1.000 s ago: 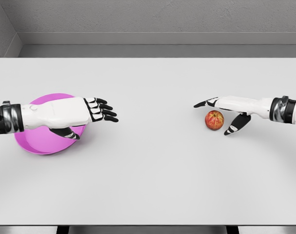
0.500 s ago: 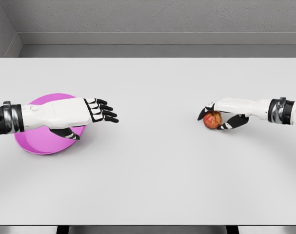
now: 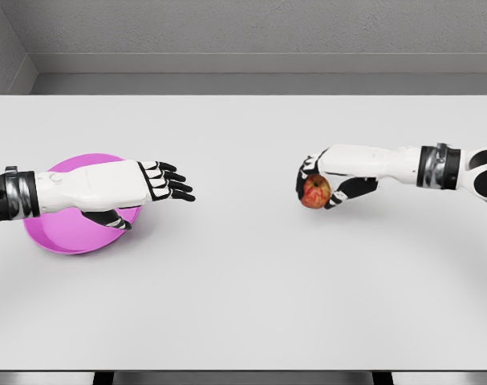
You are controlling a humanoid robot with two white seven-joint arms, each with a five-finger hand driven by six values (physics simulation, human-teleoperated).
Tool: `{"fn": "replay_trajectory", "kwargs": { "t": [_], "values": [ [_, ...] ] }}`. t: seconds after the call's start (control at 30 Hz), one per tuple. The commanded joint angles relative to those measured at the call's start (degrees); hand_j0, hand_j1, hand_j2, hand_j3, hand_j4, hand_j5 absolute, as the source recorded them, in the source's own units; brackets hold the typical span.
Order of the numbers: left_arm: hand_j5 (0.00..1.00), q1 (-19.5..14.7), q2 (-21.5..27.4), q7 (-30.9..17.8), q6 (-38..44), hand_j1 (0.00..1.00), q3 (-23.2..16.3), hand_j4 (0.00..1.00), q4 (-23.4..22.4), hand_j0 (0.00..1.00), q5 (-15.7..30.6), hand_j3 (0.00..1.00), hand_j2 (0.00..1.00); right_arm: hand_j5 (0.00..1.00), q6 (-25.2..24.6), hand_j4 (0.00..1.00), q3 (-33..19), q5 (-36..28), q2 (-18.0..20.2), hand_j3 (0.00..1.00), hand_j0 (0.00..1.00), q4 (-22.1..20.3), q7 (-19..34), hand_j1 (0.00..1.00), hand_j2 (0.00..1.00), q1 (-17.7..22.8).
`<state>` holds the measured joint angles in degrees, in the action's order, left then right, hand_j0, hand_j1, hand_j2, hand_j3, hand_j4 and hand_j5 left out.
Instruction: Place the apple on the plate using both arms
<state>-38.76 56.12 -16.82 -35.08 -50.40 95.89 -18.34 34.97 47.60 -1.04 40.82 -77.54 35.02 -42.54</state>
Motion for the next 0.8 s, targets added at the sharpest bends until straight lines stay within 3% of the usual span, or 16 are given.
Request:
{"fn": "replay_trajectory", "kwargs": {
  "t": [0.0, 0.17, 0.3, 0.33, 0.37, 0.53, 0.57, 0.67, 0.73, 0.77],
  "values": [
    [1.0, 0.0, 0.0, 0.0, 0.1, 1.0, 0.0, 1.0, 0.0, 1.0, 0.3, 1.0, 1.0, 0.45, 0.0, 0.45, 1.5, -0.7, -3.7, 0.45, 0.45, -1.0, 0.0, 0.45, 0.45, -0.2],
    [1.0, 0.0, 0.0, 0.0, 0.1, 1.0, 0.0, 1.0, 0.0, 1.0, 0.3, 1.0, 1.0, 0.45, -1.7, 0.45, 2.7, -0.6, -7.4, 0.45, 0.45, -0.2, 0.0, 0.45, 0.45, -0.8],
    [1.0, 0.0, 0.0, 0.0, 0.1, 1.0, 0.0, 1.0, 0.0, 1.0, 0.3, 1.0, 1.0, 0.46, -2.3, 0.46, 3.1, -0.5, -8.0, 0.46, 0.46, -0.2, 0.0, 0.46, 0.46, -1.1],
    [1.0, 0.0, 0.0, 0.0, 0.1, 1.0, 0.0, 1.0, 0.0, 1.0, 0.4, 1.0, 1.0, 0.58, -2.1, 0.58, 3.1, -0.5, -8.0, 0.58, 0.58, -0.3, 0.0, 0.58, 0.58, -1.1],
    [1.0, 0.0, 0.0, 0.0, 0.1, 1.0, 0.0, 1.0, 0.0, 1.0, 0.3, 1.0, 1.0, 0.97, -2.5, 0.97, 2.8, -0.2, -7.9, 0.97, 0.97, -0.2, 0.0, 0.97, 0.97, -1.2],
    [1.0, 0.0, 0.0, 0.0, 0.1, 1.0, 0.0, 1.0, 0.0, 1.0, 0.4, 1.0, 1.0, 1.0, -2.1, 1.0, 2.1, 0.1, -7.3, 1.0, 1.0, 0.1, 0.0, 1.0, 1.0, -1.1],
    [1.0, 0.0, 0.0, 0.0, 0.1, 1.0, 0.0, 1.0, 0.0, 1.0, 0.3, 1.0, 1.0, 1.0, -1.6, 1.0, 0.7, 0.1, -7.2, 1.0, 1.0, 1.0, 0.0, 1.0, 1.0, -1.0],
    [1.0, -0.1, -0.1, -0.1, 0.1, 1.0, 0.0, 1.0, 0.0, 1.0, 0.4, 1.0, 1.0, 1.0, 0.0, 1.0, -13.6, -0.2, -1.7, 1.0, 1.0, 4.9, 0.0, 1.0, 1.0, 2.3],
    [1.0, -1.5, -1.5, -0.1, 0.1, 1.0, -0.5, 1.0, -0.3, 1.0, 0.3, 1.0, 1.0, 1.0, 0.0, 1.0, -23.5, -0.3, 0.5, 1.0, 1.0, 8.0, 0.0, 1.0, 1.0, 4.7],
    [1.0, -3.5, -2.9, -0.8, 0.1, 1.0, -1.5, 1.0, -0.4, 1.0, 0.2, 1.0, 1.0, 1.0, 0.0, 1.0, -25.9, -0.3, 0.6, 1.0, 1.0, 8.0, 0.0, 1.0, 1.0, 6.0]
  ]
}}
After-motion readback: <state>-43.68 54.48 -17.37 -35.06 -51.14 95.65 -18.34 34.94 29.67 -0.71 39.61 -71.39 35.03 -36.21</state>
